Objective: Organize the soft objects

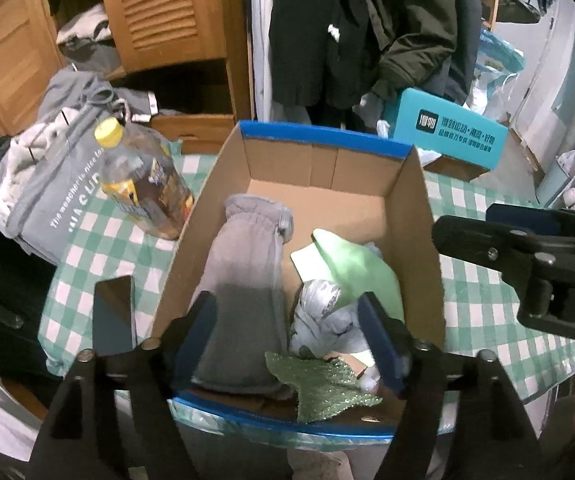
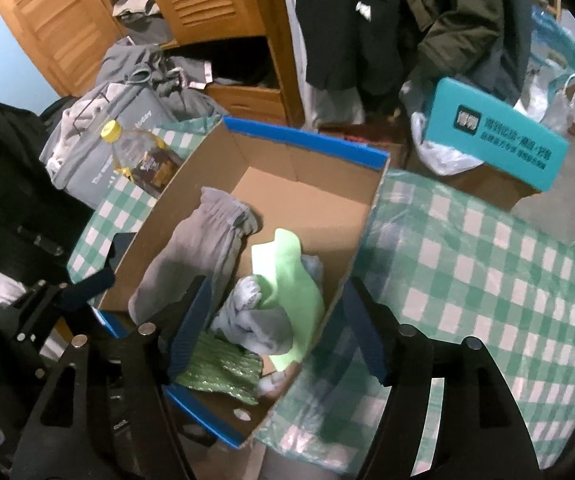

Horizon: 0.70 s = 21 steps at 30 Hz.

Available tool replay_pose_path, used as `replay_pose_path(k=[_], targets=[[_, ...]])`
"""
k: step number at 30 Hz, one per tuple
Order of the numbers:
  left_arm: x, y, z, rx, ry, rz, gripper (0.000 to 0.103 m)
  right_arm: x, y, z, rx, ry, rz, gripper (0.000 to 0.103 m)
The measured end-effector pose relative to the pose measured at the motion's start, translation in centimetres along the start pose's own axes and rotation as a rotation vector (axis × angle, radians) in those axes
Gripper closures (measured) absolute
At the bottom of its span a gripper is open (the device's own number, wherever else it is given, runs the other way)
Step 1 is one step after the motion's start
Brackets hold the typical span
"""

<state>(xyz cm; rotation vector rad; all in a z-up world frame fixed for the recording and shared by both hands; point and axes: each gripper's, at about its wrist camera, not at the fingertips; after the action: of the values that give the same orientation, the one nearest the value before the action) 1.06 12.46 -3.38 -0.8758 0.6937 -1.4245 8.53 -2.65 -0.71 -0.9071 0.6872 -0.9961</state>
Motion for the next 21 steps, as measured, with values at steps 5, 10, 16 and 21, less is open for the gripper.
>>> replay_pose_path(k=[5,10,16,21], targets=[[0.8,-1.1,0.2,0.026,0.027,0.039,0.014,0.5,-2.2,-0.3,0.04,0.001,-0.037,0.033],[1.4,-1.8,0.0,0.027,0.039,0.025,0.012,1.3,-4.4,-0.9,0.075,0.011,-0.057,0.033],[2.1,-2.3,-0.3,0.04,0.04,0.05,0.004,2.7,-6.9,-2.1,0.109,0.005,-0.101,0.033],[2.6,-3.0,-0.2,0.043,0.047,0.056,0.003,4.1,-8.2,-3.0,0.129,0.03,-0.103,0.032]])
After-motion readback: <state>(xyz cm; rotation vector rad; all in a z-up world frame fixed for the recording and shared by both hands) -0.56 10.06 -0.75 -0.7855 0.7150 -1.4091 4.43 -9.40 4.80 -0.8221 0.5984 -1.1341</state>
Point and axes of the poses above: each gripper's, at about its wrist camera, not at the fingertips, and y roughly the way its jaws point, x to its right, z to its top, and after that the axes turned 8 degrees about -z, right-handed
